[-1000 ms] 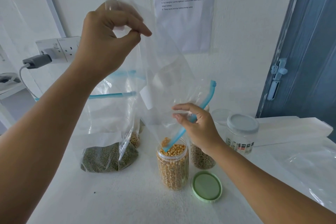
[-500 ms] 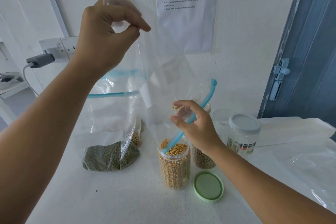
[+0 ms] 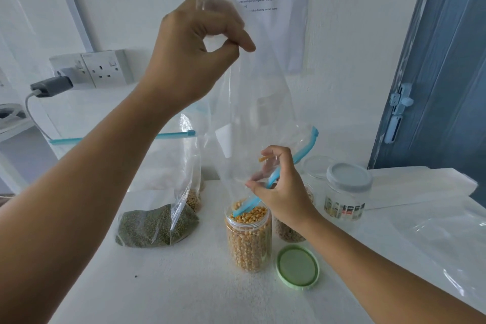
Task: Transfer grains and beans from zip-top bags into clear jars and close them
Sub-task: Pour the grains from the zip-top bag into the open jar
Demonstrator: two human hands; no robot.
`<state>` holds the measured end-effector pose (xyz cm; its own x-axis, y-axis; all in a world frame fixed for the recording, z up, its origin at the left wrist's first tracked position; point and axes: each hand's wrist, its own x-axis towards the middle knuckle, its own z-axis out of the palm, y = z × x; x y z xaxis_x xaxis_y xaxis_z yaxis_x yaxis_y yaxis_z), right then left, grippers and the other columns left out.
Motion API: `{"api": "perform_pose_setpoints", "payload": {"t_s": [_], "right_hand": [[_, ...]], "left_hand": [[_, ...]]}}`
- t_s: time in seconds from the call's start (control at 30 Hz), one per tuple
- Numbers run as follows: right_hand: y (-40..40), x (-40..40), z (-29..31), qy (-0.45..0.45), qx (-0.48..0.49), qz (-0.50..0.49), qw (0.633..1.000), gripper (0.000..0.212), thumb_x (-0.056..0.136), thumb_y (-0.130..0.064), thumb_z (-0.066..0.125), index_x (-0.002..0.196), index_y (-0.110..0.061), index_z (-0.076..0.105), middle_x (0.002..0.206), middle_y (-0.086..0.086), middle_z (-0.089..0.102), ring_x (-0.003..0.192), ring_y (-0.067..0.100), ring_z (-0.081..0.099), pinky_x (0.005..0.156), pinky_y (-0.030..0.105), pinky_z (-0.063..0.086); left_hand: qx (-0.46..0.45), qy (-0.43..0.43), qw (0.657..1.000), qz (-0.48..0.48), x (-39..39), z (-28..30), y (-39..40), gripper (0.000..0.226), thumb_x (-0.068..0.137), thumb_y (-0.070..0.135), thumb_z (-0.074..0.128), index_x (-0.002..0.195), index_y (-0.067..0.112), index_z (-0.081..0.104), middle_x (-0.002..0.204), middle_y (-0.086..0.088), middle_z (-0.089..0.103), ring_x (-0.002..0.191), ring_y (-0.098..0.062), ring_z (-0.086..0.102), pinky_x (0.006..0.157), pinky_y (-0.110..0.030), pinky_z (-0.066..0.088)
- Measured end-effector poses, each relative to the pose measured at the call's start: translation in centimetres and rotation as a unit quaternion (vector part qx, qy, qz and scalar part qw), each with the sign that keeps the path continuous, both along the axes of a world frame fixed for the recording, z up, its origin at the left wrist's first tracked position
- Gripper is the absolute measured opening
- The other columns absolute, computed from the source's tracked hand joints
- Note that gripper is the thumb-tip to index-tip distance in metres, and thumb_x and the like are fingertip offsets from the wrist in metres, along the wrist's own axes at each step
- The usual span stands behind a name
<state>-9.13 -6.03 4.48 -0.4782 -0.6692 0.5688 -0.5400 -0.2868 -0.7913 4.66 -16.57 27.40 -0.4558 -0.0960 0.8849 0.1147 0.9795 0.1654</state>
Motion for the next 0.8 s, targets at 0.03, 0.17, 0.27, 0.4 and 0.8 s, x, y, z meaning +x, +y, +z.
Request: {"api": "perform_pose_setpoints", "payload": {"t_s": [0.03,0.17,0.27,0.4,0.8], "right_hand": [[-0.04,-0.04,-0.03,0.001,0.005,0.004,1.000,0.072,0.077,-0.013,0.091,0.129,-0.027,0.043,0.108,-0.007,0.059,0.099,0.015,0.069,0.079,0.029,0.062],[-0.29,0.16,-0.06,0.024,0.029,0.000,0.999,0.086,0.071,-0.019,0.096,0.133,-0.031,0.038,0.118,0.000,0.052,0.106,0.014,0.068,0.082,0.027,0.062],[-0.41,0.32,0.11,0.012,0.024,0.005,1.000,0.077,0.078,-0.003,0.089,0.129,-0.028,0.037,0.110,0.004,0.052,0.093,0.011,0.074,0.080,0.023,0.061],[-0.48,0.45,0.28,0.016,0.028,0.007,0.999,0.074,0.081,0.000,0.085,0.130,-0.027,0.036,0.109,-0.001,0.052,0.090,0.014,0.073,0.080,0.026,0.063],[-0.65,0.33,0.45,0.009,0.029,-0.006,1.000,0.070,0.078,-0.013,0.091,0.127,-0.028,0.044,0.090,-0.007,0.063,0.085,0.007,0.071,0.079,0.017,0.058]], "left_hand": [[0.001,0.003,1.000,0.000,-0.04,0.07,0.01,0.024,0.086,0.002,0.065,0.091,0.019,0.082,0.101,0.005,0.064,0.103,-0.003,0.062,0.094,-0.020,0.048],[0.003,0.004,1.000,0.001,-0.13,0.08,0.05,0.025,0.087,0.002,0.065,0.091,0.019,0.082,0.102,0.003,0.065,0.102,-0.004,0.063,0.094,-0.021,0.049],[-0.001,0.002,1.000,0.001,-0.07,0.00,0.09,0.025,0.088,0.002,0.065,0.092,0.019,0.082,0.103,0.001,0.065,0.103,-0.004,0.063,0.095,-0.022,0.050],[-0.003,0.005,1.000,0.004,0.14,-0.01,0.05,0.024,0.087,0.001,0.065,0.091,0.018,0.082,0.103,0.001,0.064,0.102,-0.001,0.062,0.094,-0.023,0.051],[0.009,0.013,1.000,0.013,0.54,-0.33,-0.53,0.026,0.086,0.001,0.064,0.090,0.019,0.081,0.102,0.002,0.066,0.102,-0.005,0.063,0.095,-0.024,0.050]]}}
